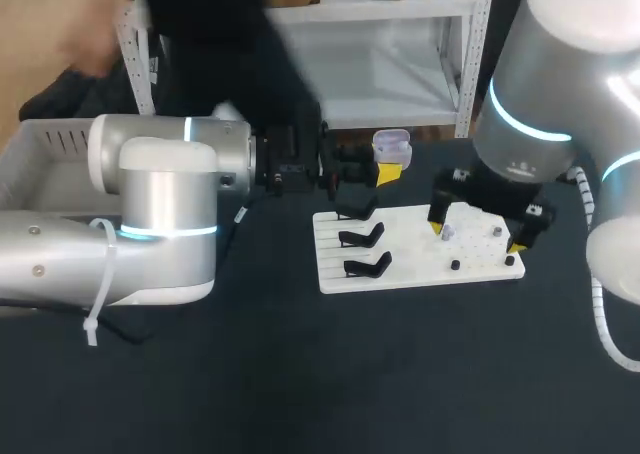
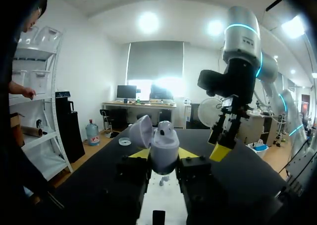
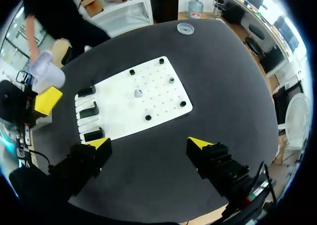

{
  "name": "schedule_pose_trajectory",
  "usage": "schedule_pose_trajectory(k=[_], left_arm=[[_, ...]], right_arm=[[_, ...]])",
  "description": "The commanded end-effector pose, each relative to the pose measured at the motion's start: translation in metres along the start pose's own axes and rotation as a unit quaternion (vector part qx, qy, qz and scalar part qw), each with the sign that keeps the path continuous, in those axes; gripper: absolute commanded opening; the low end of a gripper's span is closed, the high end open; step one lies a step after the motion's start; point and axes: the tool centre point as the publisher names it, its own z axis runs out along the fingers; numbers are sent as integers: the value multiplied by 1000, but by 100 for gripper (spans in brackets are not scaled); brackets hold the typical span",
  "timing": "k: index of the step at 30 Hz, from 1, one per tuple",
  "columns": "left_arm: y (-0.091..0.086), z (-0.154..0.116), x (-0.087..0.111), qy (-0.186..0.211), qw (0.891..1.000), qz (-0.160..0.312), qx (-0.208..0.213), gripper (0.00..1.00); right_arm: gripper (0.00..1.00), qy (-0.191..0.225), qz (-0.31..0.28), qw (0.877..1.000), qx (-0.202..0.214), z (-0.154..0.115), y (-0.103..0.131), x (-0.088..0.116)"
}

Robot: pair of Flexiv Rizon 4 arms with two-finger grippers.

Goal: Pick up each earbud case from the left stands, insert the matching earbuds, close the lid, and place the case in the box.

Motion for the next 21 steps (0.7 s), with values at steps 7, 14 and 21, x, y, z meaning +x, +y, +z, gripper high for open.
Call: schedule_pose_trajectory(k=[7,14,21], left_arm=[[1,1,0,0,1000,0,1,0],[1,1,0,0,1000,0,1,0],[1,1,0,0,1000,0,1,0]], right_arm=[[100,20,-52,998,17,57,10,-10],[98,17,-40,999,25,82,15,-25],[56,14,-26,999,24,91,18,-37]])
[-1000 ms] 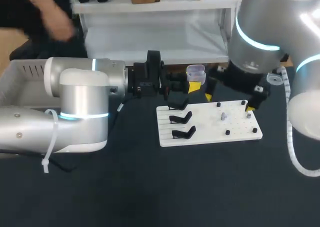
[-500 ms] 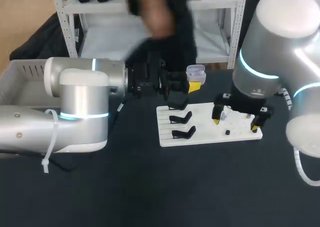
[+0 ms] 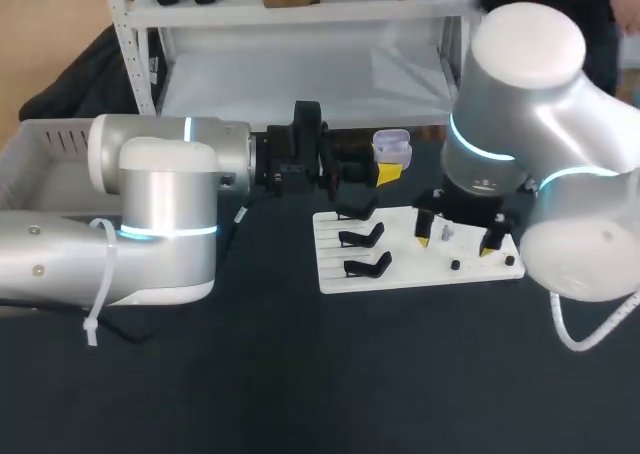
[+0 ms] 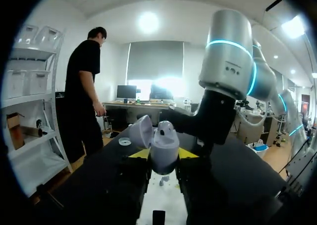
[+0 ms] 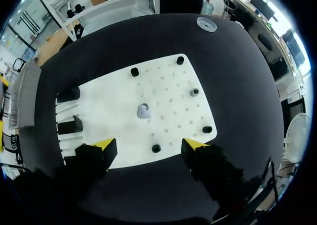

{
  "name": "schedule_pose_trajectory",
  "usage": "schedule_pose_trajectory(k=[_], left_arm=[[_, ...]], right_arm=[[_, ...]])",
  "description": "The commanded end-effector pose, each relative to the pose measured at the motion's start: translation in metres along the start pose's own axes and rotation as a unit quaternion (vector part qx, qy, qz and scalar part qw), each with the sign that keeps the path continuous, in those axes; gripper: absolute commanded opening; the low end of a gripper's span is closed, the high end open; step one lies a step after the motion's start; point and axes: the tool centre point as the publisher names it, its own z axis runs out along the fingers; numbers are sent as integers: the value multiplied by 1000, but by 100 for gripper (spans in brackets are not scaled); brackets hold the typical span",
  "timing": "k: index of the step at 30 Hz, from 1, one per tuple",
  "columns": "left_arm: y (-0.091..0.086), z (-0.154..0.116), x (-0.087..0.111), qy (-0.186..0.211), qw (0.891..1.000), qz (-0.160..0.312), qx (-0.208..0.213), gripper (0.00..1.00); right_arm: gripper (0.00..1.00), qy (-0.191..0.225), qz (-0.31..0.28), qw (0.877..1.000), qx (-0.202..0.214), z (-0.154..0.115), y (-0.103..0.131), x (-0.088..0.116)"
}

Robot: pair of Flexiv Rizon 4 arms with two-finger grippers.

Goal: Pick up each earbud case from the left stands, insert the matching earbuds, close the lid, and place the case in the box.

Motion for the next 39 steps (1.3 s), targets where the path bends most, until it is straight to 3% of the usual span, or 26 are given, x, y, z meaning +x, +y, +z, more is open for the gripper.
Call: schedule_pose_trajectory(k=[1,6,10,39], left_arm=[[1,1,0,0,1000,0,0,0],[1,1,0,0,1000,0,0,0],[1,1,0,0,1000,0,0,0],[1,1,0,0,1000,0,0,0]], right_arm=[[60,3,2,1000,3,7,6,-7],[58,3,0,1000,-3,10,11,-11],[49,2,1,1000,-5,13,13,-16],[44,13,17,1000,-7,26,11,-27]])
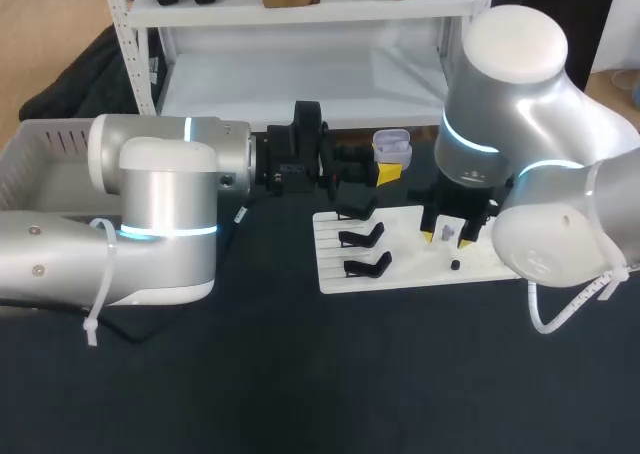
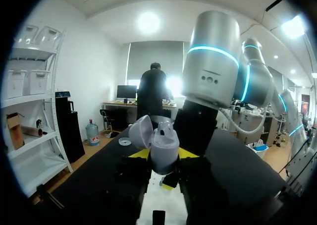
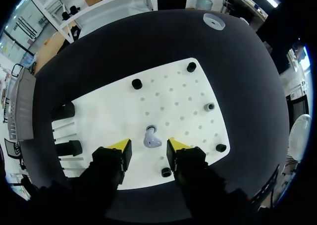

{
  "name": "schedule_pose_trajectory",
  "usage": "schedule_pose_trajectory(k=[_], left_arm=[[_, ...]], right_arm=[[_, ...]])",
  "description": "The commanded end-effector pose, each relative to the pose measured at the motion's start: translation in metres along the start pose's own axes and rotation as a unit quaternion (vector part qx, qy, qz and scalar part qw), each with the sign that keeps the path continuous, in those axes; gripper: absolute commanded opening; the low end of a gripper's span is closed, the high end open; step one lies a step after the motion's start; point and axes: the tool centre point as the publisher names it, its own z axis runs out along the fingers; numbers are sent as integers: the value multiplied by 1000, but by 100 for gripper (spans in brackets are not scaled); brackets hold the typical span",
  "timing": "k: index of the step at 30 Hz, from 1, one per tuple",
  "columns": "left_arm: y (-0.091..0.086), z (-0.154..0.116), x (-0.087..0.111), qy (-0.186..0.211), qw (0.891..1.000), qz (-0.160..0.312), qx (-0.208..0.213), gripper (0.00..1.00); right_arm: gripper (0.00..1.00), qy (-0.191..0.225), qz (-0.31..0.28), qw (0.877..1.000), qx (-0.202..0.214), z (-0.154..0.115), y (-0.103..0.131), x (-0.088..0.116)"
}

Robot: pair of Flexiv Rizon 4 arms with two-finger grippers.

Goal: Pick up each earbud case from the left stands, insert the matching earbuds, close the lid, and place the case in the box.

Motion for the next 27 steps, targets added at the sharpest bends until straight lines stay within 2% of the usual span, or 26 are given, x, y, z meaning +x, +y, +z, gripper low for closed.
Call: schedule_pose_trajectory(k=[1,12,15,22,24,27], left_arm=[[1,1,0,0,1000,0,1,0],[1,1,0,0,1000,0,1,0],[1,1,0,0,1000,0,1,0],[1,1,0,0,1000,0,1,0],[1,1,0,0,1000,0,1,0],[1,1,0,0,1000,0,1,0]], right_arm=[[41,2,0,1000,3,2,0,-5],[32,1,0,1000,8,2,-3,-5],[24,1,-1,1000,8,2,-2,-5],[14,2,0,1000,10,3,-1,-5],[0,2,1,1000,12,3,-1,-5],[0,2,3,1000,13,3,-1,-5]])
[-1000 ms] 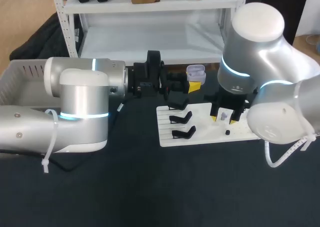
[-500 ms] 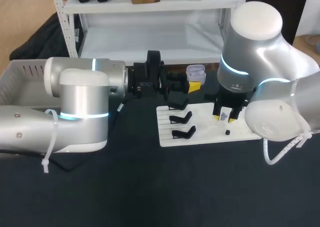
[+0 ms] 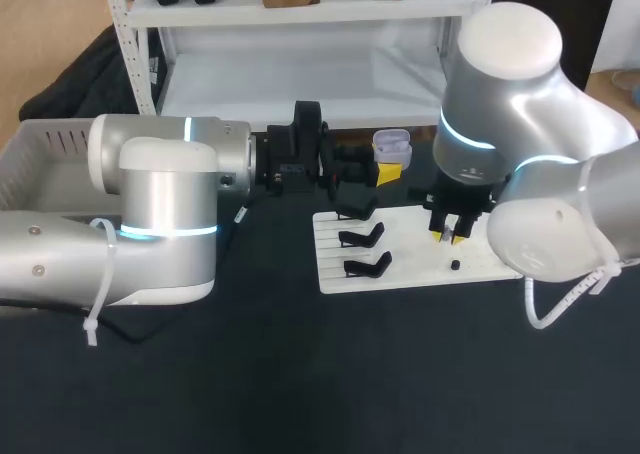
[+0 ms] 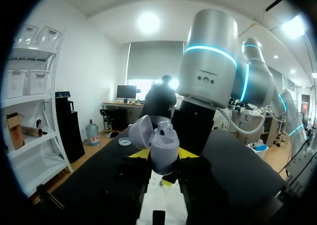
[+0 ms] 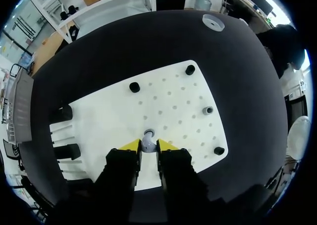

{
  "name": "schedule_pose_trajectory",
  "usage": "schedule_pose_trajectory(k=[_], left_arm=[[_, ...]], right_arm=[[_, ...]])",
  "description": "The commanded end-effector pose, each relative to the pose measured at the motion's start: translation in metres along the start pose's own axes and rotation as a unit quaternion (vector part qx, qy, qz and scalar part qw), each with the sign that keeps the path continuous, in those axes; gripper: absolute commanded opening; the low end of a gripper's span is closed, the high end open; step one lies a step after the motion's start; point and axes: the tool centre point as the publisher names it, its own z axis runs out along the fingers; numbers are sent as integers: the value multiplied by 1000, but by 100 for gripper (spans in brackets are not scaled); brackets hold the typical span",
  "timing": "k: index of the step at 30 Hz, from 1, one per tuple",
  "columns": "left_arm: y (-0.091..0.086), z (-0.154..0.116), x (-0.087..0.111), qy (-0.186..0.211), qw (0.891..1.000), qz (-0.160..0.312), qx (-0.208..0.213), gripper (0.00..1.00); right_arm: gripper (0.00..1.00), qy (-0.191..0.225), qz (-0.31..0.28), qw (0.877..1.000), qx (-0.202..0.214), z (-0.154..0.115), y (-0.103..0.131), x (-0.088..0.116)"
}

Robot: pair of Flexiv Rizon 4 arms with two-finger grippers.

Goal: Pick up each earbud case from the left stands, insert the matching earbuds, close the lid, and place the case in the box.

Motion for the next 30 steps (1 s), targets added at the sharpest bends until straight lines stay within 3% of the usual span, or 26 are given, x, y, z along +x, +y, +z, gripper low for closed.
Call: schedule_pose_trajectory(k=[1,16,23,30], left_arm=[[1,1,0,0,1000,0,1,0],[1,1,0,0,1000,0,1,0],[1,1,0,0,1000,0,1,0],[1,1,0,0,1000,0,1,0]], right_arm=[[0,0,2,1000,3,2,2,-1],[0,3,-5,1000,-10,-40,-8,15],[0,32,-98,995,-19,-76,-21,32],[0,40,-222,974,-24,-130,-12,44]])
